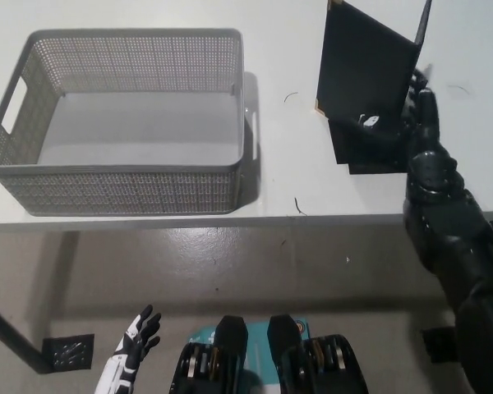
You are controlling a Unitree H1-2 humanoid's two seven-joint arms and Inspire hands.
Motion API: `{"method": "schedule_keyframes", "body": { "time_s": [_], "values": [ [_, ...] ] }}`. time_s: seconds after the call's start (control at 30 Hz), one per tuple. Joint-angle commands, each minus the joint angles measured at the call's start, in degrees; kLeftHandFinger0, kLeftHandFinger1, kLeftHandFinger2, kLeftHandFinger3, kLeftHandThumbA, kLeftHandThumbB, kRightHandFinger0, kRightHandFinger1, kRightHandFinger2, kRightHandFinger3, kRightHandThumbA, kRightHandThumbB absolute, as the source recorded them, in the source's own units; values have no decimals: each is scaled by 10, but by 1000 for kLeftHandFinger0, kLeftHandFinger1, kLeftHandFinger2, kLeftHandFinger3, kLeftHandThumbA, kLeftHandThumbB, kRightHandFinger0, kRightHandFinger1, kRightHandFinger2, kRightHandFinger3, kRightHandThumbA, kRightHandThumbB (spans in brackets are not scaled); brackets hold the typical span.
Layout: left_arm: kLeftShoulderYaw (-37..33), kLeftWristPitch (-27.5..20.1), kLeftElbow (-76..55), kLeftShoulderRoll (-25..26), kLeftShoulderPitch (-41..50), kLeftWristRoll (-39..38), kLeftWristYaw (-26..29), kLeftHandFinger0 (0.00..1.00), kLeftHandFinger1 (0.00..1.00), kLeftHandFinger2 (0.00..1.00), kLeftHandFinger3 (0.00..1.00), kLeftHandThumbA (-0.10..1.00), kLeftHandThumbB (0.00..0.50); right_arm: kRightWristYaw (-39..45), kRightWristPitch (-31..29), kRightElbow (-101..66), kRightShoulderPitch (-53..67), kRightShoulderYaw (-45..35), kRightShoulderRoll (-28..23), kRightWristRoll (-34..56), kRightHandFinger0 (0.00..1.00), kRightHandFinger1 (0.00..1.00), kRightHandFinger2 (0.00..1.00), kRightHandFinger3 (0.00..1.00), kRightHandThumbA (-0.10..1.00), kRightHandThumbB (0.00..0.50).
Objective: A notebook is kept standing on the table on the right hand side and a container is kept on the left hand side and the robot uses its right hand to grab the notebook and places it in the container
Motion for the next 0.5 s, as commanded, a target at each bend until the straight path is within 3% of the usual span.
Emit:
{"method": "schedule_keyframes", "body": {
  "time_s": [0.0, 0.03, 0.07, 0.1, 0.13, 0.17, 0.23, 0.33, 0.47],
  "values": [
    [-5, -44, -1, -3, 7, -3, -2, 1000, 1000, 1000, 1000, 1000, 251, -67, -19, 30, -66, -33, -10, 49, 203, 204, 362, 771, 637, 481],
    [-4, -48, 3, -2, 7, -4, -2, 1000, 1000, 1000, 1000, 1000, 259, -85, -15, 36, -73, -44, -9, 57, 41, 43, 146, 359, 406, 386],
    [-4, -46, 4, 0, 9, -3, -2, 1000, 1000, 1000, 1000, 1000, 271, -90, -26, 36, -77, -54, -7, 65, 2, 2, 24, 51, 142, 240],
    [-2, -42, 5, 2, 5, -3, -2, 1000, 1000, 1000, 1000, 1000, 280, -87, -35, 37, -81, -58, -6, 68, 0, 0, 124, 48, -78, 225],
    [-1, -42, 7, 2, 6, -2, -2, 1000, 1000, 1000, 1000, 1000, 276, -69, -56, 29, -78, -66, -2, 77, 0, 27, 294, 222, -99, 180],
    [-1, -42, 8, 2, 6, -2, -2, 1000, 1000, 1000, 1000, 1000, 276, -63, -61, 28, -79, -70, -1, 80, 0, 61, 416, 373, -100, 174],
    [-1, -39, 7, 4, 7, 2, -2, 1000, 1000, 1000, 1000, 1000, 247, -51, -64, 19, -82, -80, 5, 91, 0, 148, 575, 536, -100, 161],
    [-2, -44, 7, 3, 10, 9, 1, 1000, 1000, 1000, 1000, 1000, 230, -46, -69, -13, -81, -73, 13, 86, 0, 135, 550, 634, -100, 124],
    [-2, -42, 11, 1, 9, 15, 4, 1000, 1000, 1000, 1000, 1000, 240, -46, -76, -87, -73, -55, 24, 77, 0, 140, 535, 665, -100, 101]
  ]
}}
